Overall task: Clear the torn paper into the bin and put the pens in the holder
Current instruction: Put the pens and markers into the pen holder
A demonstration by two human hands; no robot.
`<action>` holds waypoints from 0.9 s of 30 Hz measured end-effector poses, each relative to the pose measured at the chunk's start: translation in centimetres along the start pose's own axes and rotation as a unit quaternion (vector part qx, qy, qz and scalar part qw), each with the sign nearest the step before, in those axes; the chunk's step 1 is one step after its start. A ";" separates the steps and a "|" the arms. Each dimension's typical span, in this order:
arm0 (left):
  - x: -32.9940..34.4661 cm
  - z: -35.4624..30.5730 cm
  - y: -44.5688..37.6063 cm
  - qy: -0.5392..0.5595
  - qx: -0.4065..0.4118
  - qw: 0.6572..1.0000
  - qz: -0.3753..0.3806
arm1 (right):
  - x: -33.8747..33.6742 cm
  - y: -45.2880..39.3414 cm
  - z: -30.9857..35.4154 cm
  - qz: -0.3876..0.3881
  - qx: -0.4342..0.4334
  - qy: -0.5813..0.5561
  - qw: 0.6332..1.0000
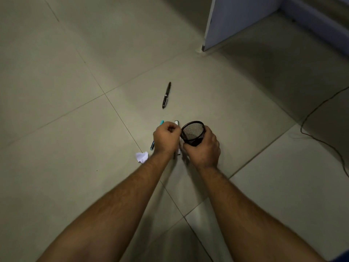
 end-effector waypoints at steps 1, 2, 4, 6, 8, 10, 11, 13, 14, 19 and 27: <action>-0.1 0.8 -0.3 -0.023 -0.016 1.000 -0.008 | 0.0 0.1 -0.2 -0.001 0.005 0.004 1.000; 0.0 1.6 -0.6 -0.055 -0.025 0.998 -0.008 | -0.1 0.3 -0.4 -0.003 0.009 0.008 1.000; 0.6 2.7 -0.9 -0.128 -0.022 0.992 0.003 | -0.1 0.6 -0.7 -0.009 0.013 0.019 1.000; 1.8 2.8 -0.8 -0.198 -0.009 0.980 0.016 | -0.3 0.9 -1.2 -0.017 0.014 0.025 0.999; 2.9 2.6 -0.6 -0.262 -0.010 0.965 0.022 | -0.5 1.0 -1.6 -0.023 0.014 0.030 0.999; 3.9 2.1 -0.4 -0.319 -0.017 0.947 0.018 | -0.8 1.2 -2.2 -0.026 0.019 0.036 0.999; 4.3 1.8 -0.3 -0.338 -0.019 0.941 0.019 | -1.0 1.2 -2.3 -0.028 0.019 0.036 0.999; 4.9 1.5 -0.4 -0.349 -0.020 0.937 0.023 | -1.2 1.3 -2.5 -0.033 0.017 0.032 0.999; 4.9 1.4 -0.5 -0.339 -0.024 0.940 0.022 | -1.3 1.3 -2.5 -0.034 0.019 0.030 0.999; 3.0 0.2 -1.3 -0.184 -0.037 0.982 -0.001 | -1.8 1.0 -2.7 -0.040 0.034 0.029 0.998; 3.8 -3.7 0.6 -0.035 0.049 0.990 0.125 | -1.5 0.8 -2.1 -0.033 0.039 0.021 0.998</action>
Point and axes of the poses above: each hand's wrist, its own y-axis away from the middle knuckle, its own x-axis out of the palm, z = x × y, the point moved 6 cm from there along -y, towards the middle knuckle, and after that the axes turned 11 degrees about -x, right-handed, at the moved point
